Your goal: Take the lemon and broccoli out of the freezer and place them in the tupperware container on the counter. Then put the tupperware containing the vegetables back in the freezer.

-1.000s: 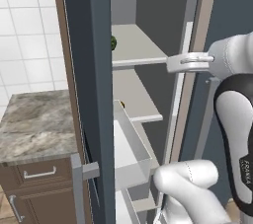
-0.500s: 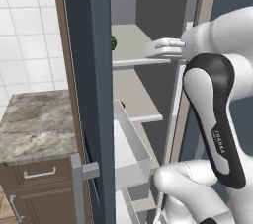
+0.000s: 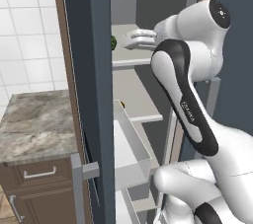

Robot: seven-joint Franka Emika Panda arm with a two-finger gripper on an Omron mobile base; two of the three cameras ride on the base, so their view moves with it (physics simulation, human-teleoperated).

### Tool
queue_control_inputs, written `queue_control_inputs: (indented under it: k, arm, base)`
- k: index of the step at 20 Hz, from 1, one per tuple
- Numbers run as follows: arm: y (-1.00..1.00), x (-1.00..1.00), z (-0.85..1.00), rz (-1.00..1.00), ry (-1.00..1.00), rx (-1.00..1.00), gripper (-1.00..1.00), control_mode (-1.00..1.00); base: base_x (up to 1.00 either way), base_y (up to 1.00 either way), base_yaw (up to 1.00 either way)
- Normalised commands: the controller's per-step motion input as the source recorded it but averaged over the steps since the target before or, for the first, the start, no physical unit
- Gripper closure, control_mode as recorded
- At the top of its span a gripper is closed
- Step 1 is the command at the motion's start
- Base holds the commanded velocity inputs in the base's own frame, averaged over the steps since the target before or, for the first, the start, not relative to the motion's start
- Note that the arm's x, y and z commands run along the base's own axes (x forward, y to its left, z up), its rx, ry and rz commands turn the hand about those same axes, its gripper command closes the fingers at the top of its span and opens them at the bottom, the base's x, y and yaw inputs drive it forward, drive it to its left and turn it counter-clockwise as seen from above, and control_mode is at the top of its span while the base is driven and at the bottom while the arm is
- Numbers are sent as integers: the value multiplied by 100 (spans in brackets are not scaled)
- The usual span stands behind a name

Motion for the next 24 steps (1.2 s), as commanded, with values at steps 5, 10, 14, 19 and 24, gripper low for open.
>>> queue_control_inputs:
  k: [5,10,14,19,24]
  arm:
    - [28,69,-2,0,6,-1,-100,-100]
    - [19,54,-9,0,7,-5,-100,-100]
    - [16,49,-17,0,9,-5,-100,-100]
    - [12,47,-17,0,6,-4,-100,-100]
    - [10,30,-9,0,0,-1,-100,-100]
  base:
    - [0,0,0]
    - [0,0,0]
    - [0,0,0]
    - [0,0,0]
    - [0,0,0]
